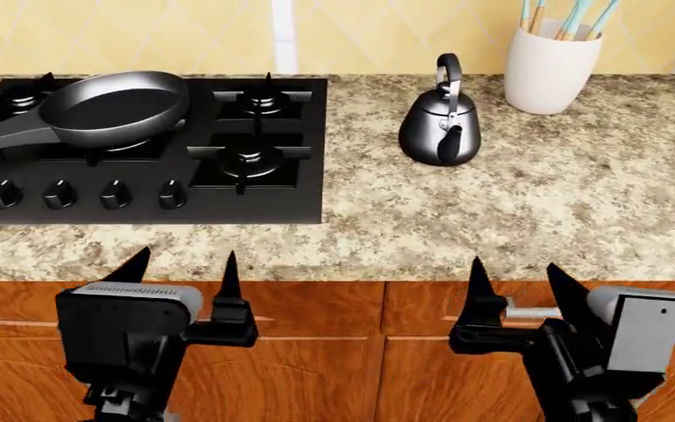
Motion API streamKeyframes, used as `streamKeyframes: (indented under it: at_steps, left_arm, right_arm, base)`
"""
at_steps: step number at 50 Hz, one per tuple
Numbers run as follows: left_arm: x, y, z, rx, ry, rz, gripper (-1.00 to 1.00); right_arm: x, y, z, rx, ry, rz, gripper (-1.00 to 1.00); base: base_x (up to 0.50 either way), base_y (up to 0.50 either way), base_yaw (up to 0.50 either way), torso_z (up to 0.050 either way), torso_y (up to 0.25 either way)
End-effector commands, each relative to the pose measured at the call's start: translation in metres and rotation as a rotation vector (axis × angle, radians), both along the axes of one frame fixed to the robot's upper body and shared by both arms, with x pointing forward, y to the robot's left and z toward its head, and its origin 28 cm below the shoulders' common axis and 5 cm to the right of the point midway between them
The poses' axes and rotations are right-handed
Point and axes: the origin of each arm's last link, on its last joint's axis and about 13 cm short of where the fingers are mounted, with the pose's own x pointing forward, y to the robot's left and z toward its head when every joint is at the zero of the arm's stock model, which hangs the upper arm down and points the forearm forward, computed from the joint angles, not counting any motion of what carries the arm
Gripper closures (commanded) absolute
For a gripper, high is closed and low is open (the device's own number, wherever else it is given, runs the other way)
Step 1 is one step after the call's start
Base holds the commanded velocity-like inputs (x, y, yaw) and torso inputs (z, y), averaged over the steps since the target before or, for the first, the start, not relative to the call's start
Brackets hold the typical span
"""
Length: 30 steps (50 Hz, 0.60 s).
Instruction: Pick the kettle from the counter and place it on a stove burner. Then turn the burner on.
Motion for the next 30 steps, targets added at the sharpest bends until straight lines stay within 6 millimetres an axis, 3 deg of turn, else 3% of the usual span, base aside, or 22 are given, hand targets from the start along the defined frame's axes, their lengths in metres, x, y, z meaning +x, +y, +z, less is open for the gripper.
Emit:
streamKeyframes:
  at_steps: [1, 15, 30]
  left_arm:
    - [-0.007, 0.007, 0.044, 0.069, -0.029, -0.021, -1.00]
    - [-0.003, 0.009, 0.049, 0.089, -0.028, -0.011, -1.00]
    - [-0.002, 0.009, 0.047, 0.083, -0.016, -0.008, -1.00]
  right_arm:
    - [-0.023, -0.004, 0.047, -0.144, 0.007, 0.031, -1.00]
    - [-0.019, -0.010, 0.059, -0.135, -0.011, -0.027, -1.00]
    - [-0.017, -0.009, 0.059, -0.145, -0.013, -0.021, -1.00]
  base:
    - [0.00, 0.00, 0.00, 0.000, 0.000]
    - [0.00, 0.00, 0.00, 0.000, 0.000]
    - [0.27, 0.00, 0.00, 0.000, 0.000]
